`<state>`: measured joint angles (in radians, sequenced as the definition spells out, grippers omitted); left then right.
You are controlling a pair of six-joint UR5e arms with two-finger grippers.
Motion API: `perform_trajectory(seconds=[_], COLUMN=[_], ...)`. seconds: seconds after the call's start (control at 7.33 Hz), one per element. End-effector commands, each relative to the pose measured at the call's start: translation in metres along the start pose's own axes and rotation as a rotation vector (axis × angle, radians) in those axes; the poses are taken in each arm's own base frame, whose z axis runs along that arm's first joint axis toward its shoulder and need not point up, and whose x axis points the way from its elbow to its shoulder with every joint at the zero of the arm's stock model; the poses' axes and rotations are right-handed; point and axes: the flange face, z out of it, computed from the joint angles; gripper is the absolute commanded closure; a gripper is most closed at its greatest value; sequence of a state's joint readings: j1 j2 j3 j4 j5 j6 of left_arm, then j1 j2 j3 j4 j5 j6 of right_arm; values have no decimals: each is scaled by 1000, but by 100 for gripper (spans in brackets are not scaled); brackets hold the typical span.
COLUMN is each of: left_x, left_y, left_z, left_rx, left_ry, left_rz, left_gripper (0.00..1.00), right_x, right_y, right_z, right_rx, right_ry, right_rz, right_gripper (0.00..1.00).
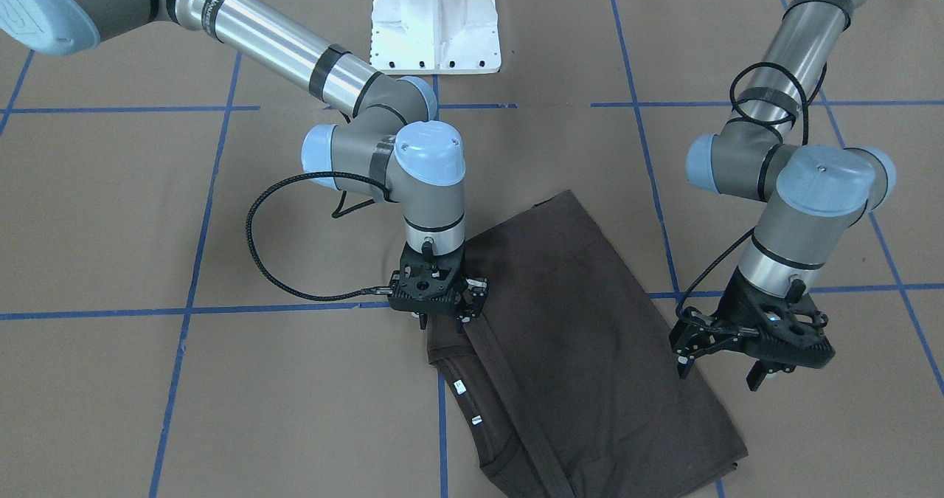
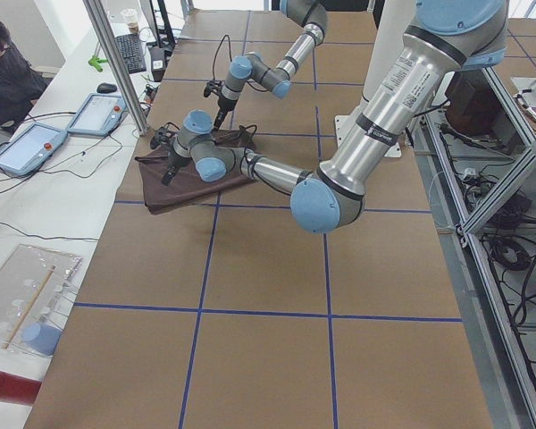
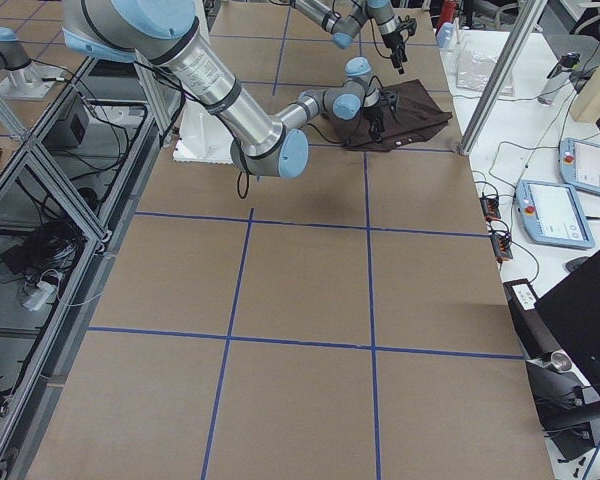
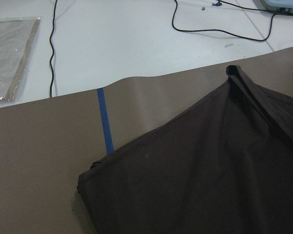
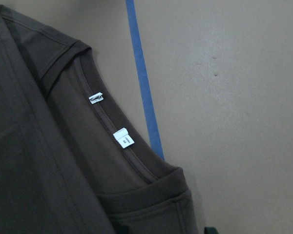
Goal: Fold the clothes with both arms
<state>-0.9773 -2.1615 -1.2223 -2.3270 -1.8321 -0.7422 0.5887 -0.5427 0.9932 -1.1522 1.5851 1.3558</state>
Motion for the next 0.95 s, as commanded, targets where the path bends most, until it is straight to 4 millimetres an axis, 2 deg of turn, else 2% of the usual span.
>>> perform_trajectory(seconds=[0.0, 0.14, 0.41, 0.68, 0.82], left_x=[-2, -2, -2, -1, 0], left_y=[2, 2, 2, 3, 3], left_z=[1, 1, 1, 2, 2], left_rx=[-2, -2, -3, -4, -5], left_ry=[-2, -2, -3, -2, -2], left_rz=[-1, -1, -1, 0, -1], left_gripper=[0, 0, 0, 0, 0], right_x=[5, 8, 6, 6, 5], right_y=[7, 10, 14, 16, 20], right_z=[14, 21, 21, 21, 22], right_rx=[10, 19, 18, 20, 20], right_ry=[32, 48, 48, 46, 48], right_rz=[-37, -42, -45, -44, -44], right_gripper=[44, 45, 49, 100, 100])
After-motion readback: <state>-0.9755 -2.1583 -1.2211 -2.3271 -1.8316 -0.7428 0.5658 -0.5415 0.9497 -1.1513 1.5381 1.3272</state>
